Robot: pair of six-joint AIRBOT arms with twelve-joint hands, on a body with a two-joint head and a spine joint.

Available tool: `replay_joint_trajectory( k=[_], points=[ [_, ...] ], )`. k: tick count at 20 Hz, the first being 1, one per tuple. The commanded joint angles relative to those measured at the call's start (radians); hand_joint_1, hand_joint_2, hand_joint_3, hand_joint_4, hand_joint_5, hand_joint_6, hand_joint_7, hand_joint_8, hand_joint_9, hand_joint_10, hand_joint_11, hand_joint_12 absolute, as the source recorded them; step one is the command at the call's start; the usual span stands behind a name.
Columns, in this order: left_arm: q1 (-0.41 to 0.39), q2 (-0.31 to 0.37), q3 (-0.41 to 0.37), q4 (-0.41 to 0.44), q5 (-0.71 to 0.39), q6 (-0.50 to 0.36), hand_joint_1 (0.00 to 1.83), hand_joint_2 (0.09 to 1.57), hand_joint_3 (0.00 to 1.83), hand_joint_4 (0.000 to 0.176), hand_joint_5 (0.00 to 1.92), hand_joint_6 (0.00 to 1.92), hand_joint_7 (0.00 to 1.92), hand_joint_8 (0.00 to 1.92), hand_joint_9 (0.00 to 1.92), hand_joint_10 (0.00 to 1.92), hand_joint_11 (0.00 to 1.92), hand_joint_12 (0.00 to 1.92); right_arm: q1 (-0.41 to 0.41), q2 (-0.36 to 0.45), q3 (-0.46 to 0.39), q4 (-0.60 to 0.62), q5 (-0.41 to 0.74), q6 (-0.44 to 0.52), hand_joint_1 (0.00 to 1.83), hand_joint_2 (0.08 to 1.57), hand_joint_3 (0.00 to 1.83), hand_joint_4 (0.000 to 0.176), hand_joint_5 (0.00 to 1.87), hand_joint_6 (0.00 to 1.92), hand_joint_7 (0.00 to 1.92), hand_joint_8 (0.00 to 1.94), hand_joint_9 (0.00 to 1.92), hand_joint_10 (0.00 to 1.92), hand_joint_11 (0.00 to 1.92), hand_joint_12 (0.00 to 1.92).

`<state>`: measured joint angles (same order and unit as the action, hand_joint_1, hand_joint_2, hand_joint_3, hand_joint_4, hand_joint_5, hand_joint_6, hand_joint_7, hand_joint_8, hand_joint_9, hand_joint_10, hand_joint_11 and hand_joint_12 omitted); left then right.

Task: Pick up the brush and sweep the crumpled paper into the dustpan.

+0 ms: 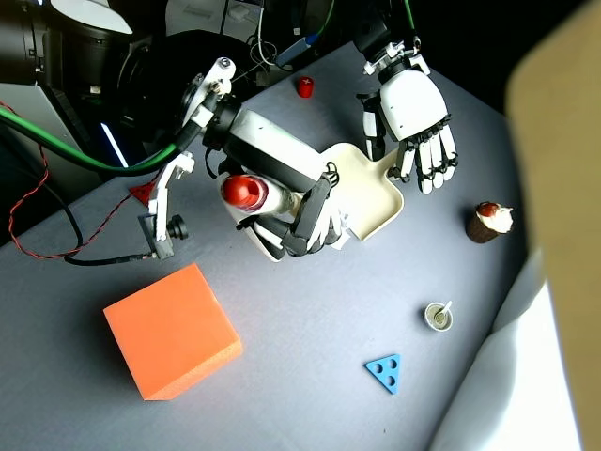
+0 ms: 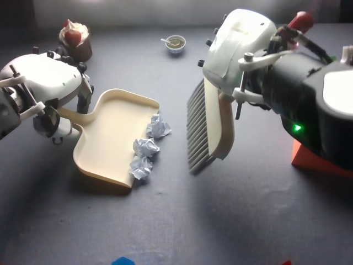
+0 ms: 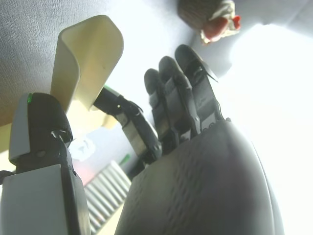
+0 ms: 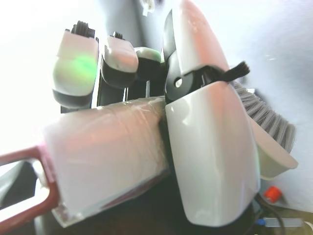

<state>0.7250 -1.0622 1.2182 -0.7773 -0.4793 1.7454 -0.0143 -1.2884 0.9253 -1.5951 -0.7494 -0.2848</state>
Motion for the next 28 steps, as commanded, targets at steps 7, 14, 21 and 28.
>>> replay_joint_trajectory(
  k=[7, 14, 21, 28],
  points=[
    [-0.007, 0.003, -0.001, 0.024, -0.098, 0.002, 1.08, 1.11, 0.00, 0.029, 1.01, 0.94, 0.49, 0.00, 0.41, 0.00, 0.13, 0.59, 0.010, -0.002, 0.022, 0.043, 0.020, -0.211, 1.46, 1.19, 0.00, 0.000, 0.79, 1.92, 0.93, 1.94, 1.22, 1.92, 1.44, 1.92],
    [-0.008, 0.001, -0.001, 0.024, -0.103, 0.002, 1.08, 1.10, 0.00, 0.020, 1.01, 0.93, 0.43, 0.00, 0.36, 0.00, 0.08, 0.56, 0.006, -0.048, 0.089, 0.081, 0.158, -0.339, 1.45, 1.20, 0.00, 0.000, 0.71, 1.92, 0.92, 1.94, 1.21, 1.92, 1.43, 1.92],
    [-0.010, -0.001, 0.001, 0.023, -0.107, 0.002, 1.08, 1.11, 0.00, 0.019, 1.01, 0.94, 0.45, 0.00, 0.36, 0.00, 0.09, 0.57, 0.005, -0.163, 0.212, 0.102, 0.198, -0.392, 1.45, 1.22, 0.00, 0.000, 0.58, 1.92, 0.91, 1.94, 1.20, 1.92, 1.44, 1.92],
    [-0.010, -0.002, 0.003, 0.024, -0.106, 0.002, 1.07, 1.10, 0.00, 0.048, 1.02, 0.92, 0.46, 0.00, 0.36, 0.00, 0.08, 0.58, -0.010, -0.247, 0.287, -0.059, 0.236, -0.188, 1.43, 1.24, 0.00, 0.061, 0.68, 1.92, 0.91, 1.94, 1.19, 1.92, 1.42, 1.92]
  ],
)
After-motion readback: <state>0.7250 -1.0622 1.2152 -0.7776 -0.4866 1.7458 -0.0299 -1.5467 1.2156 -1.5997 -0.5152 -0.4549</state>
